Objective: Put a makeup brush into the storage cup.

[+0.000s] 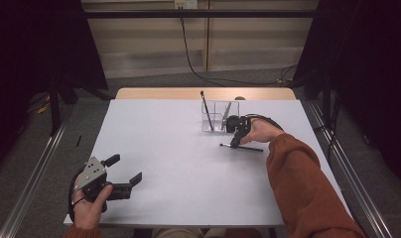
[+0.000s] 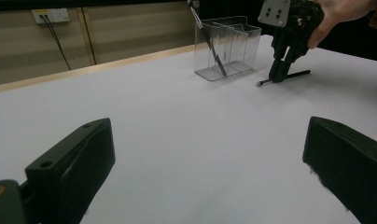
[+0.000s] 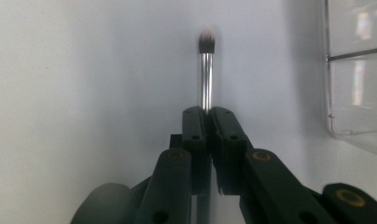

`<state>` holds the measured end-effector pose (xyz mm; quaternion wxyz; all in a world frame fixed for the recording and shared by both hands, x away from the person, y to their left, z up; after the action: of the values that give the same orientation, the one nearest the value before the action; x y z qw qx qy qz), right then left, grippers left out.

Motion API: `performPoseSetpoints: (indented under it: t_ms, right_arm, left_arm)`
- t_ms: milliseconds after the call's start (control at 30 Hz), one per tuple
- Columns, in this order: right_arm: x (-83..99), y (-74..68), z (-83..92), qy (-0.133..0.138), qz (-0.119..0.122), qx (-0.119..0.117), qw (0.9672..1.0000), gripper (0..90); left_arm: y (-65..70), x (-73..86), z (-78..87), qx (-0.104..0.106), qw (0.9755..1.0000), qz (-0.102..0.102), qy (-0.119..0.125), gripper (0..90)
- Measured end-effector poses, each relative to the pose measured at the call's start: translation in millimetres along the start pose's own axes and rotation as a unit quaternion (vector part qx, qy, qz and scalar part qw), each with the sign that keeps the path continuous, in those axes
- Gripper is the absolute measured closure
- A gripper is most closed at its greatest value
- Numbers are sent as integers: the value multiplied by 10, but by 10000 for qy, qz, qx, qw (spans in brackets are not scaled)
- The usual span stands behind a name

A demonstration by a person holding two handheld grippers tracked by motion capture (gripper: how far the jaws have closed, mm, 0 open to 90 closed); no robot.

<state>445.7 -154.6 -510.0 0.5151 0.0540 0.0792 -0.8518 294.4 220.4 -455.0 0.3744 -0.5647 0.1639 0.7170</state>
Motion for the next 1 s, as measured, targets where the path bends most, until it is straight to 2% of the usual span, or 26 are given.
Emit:
performPoseSetpoints:
  t_ms: [300,433,733,933,1000]
  right_arm:
    - [-2,-13,105,301,-111,3,9995,844]
    - [-7,-15,190,542,-156,44,9984,846]
    - [49,-13,309,830,-335,96,9959,846]
    - [59,-1,410,1142,-417,160,9925,846]
    - [60,-1,449,1288,-477,156,9904,846]
  left_arm:
    - [0,-2,2,-14,10000,-2,-4,23]
    - [-2,-2,4,-11,10000,-5,0,23]
    - [0,-3,2,-8,10000,-13,7,23]
    - [1,-3,1,-12,10000,-9,7,23]
    - [0,-3,2,-13,10000,-10,10,23]
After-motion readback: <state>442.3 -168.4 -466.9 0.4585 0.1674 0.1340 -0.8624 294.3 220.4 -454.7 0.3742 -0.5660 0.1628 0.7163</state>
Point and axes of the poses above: each handheld gripper's, and its own axes: z roughly backward along the jaws, x roughly out of its underside, y roughly to its right, the point moved 6 cm from there along -z, roughly forward along the jaws, and after that the axes turned 13 degrees about -z, right-handed, at the moved point
